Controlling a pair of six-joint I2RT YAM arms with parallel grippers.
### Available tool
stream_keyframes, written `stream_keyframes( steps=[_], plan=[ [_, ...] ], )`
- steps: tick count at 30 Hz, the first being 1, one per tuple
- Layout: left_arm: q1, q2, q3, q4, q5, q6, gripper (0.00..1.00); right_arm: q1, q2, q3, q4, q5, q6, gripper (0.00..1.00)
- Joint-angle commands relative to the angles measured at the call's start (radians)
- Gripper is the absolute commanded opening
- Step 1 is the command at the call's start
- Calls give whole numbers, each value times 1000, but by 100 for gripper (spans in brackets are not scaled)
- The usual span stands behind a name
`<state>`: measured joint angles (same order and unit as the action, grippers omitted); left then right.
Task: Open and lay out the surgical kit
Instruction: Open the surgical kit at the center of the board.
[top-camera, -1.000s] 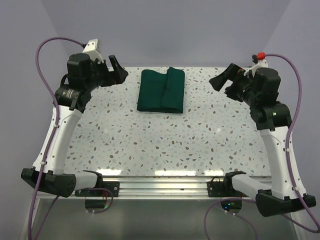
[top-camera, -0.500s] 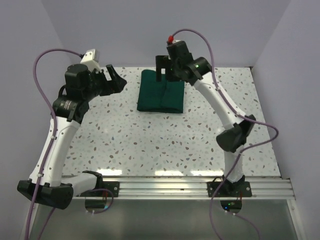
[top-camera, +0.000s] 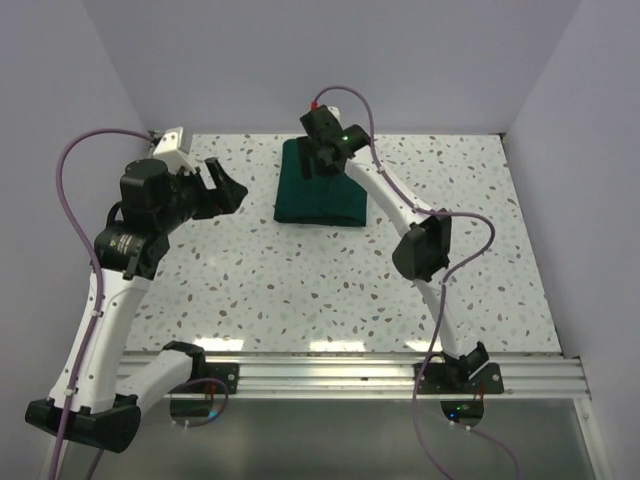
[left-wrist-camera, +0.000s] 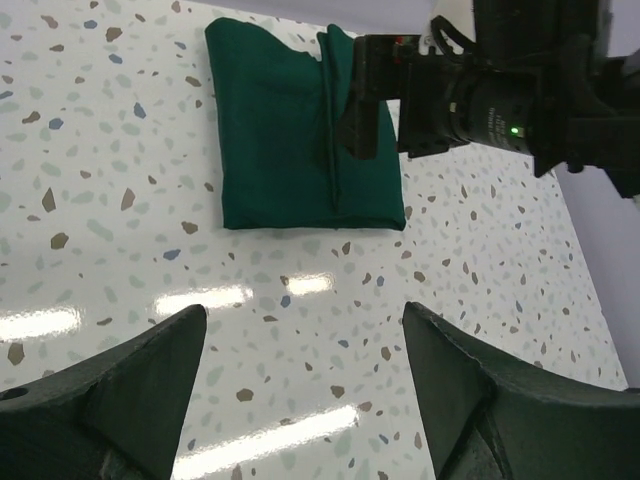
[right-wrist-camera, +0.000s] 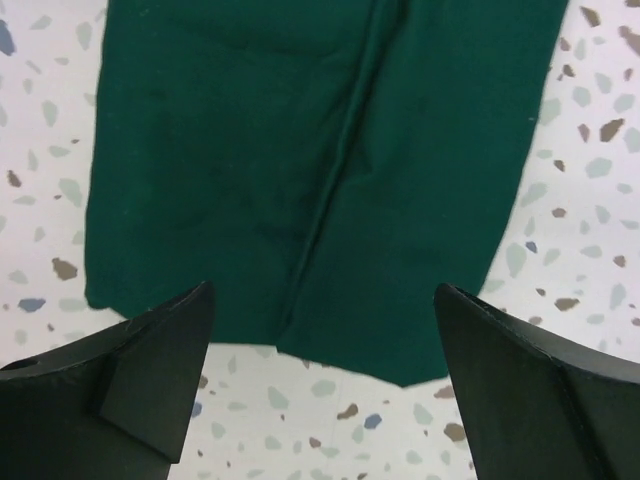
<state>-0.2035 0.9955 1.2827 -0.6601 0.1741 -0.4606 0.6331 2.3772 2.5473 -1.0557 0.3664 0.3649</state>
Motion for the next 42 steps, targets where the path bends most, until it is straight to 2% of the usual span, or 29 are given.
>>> stream_keyframes(
  steps=[1,8,12,15,16,18,19,22,27,29,34,35,36,39,40,42],
  plan=[
    [-1,-27,-11,-64,7,10,84,0,95,65,40,-9,0,95],
    [-1,-47,-25,-125,16,10,84,4,217,54,76,31,45,93],
    [-4,-40,-11,-157,12,26,84,7,257,57,69,81,51,87],
    [-17,-32,-2,-167,1,36,84,10,264,53,66,106,54,63],
    [-17,-28,-3,-168,-4,37,84,8,263,50,66,115,52,42],
    [-25,-24,-5,-167,-8,39,84,10,251,44,71,127,51,26],
    [-27,-20,-6,-165,-10,39,84,8,241,34,75,132,48,10],
    [-30,-9,-16,-148,-8,34,84,8,191,11,91,160,25,0],
    [-30,28,-6,-131,-54,30,85,-4,51,-56,103,265,-4,0],
    [-30,60,9,-116,-70,33,87,-22,-59,-140,99,285,12,0],
    [-34,185,41,-58,-87,22,88,-110,-329,-484,100,281,62,0],
    [-42,210,49,-30,-102,22,88,-133,-423,-537,106,284,68,0],
    [-48,263,67,-16,-116,25,87,-145,-467,-643,126,286,69,0],
    [-129,407,137,27,-223,68,87,-188,-616,-825,158,276,78,0],
    [-160,451,161,36,-251,77,88,-194,-647,-858,155,275,89,19],
    [-232,593,238,57,-285,94,88,-220,-693,-947,161,204,80,92]
  ],
)
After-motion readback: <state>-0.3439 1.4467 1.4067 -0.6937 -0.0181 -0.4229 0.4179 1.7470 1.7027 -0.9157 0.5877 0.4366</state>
